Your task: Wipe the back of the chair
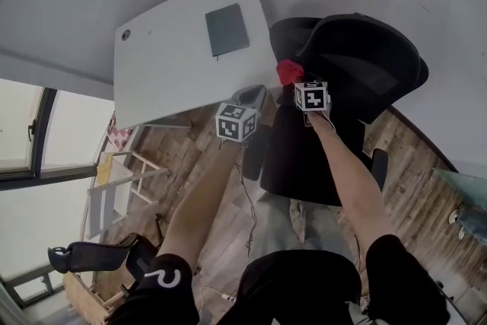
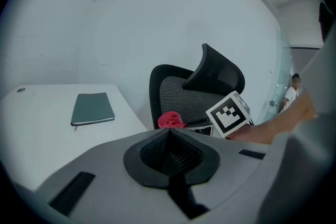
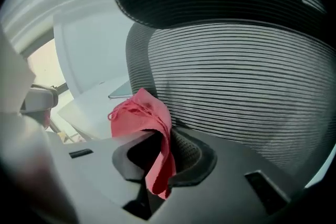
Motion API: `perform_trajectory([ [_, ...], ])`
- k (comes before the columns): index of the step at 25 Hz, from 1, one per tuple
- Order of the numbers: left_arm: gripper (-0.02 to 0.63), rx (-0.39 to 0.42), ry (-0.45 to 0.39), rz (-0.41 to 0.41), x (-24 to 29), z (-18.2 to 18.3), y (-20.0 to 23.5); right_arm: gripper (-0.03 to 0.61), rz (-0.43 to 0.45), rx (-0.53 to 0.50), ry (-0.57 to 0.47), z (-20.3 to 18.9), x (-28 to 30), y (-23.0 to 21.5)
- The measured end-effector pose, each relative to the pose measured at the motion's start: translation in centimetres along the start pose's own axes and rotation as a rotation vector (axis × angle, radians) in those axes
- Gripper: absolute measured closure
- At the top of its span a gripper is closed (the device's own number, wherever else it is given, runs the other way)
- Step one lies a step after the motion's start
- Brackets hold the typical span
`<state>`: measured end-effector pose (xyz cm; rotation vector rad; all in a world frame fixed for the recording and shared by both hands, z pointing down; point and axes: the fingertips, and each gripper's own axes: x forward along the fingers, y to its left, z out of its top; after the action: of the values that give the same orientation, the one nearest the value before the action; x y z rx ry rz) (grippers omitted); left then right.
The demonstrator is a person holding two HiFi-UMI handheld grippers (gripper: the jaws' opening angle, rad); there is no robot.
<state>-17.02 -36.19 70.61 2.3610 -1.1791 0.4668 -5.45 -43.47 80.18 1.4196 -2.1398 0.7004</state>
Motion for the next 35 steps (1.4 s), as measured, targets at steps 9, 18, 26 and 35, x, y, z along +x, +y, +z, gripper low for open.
perform_trajectory([
  [9,0.589,0.008,0.002,-0.033,3.1,-2.0,-6.7,0.512,-0.09,0.023,-0.022,-2.5,-4.9,-9.7],
  [18,0.589,0.016,-0.009,-0.073,5.8,-1.8,-11.7,0.511,-0.226,0.079,-0.036,-5.6,-11.6,-21.0],
  [26,0.589,0.025,-0.017,-0.092,6.7,-1.6,-13.9,0.51,-0.364,0.128,-0.043,-7.8,-16.7,-28.3],
  [35,0.589,0.014,-0.028,-0.077,6.3,-2.6,-13.7,0.511,-0.349,0.153,-0.081,-9.4,-19.1,-28.1],
])
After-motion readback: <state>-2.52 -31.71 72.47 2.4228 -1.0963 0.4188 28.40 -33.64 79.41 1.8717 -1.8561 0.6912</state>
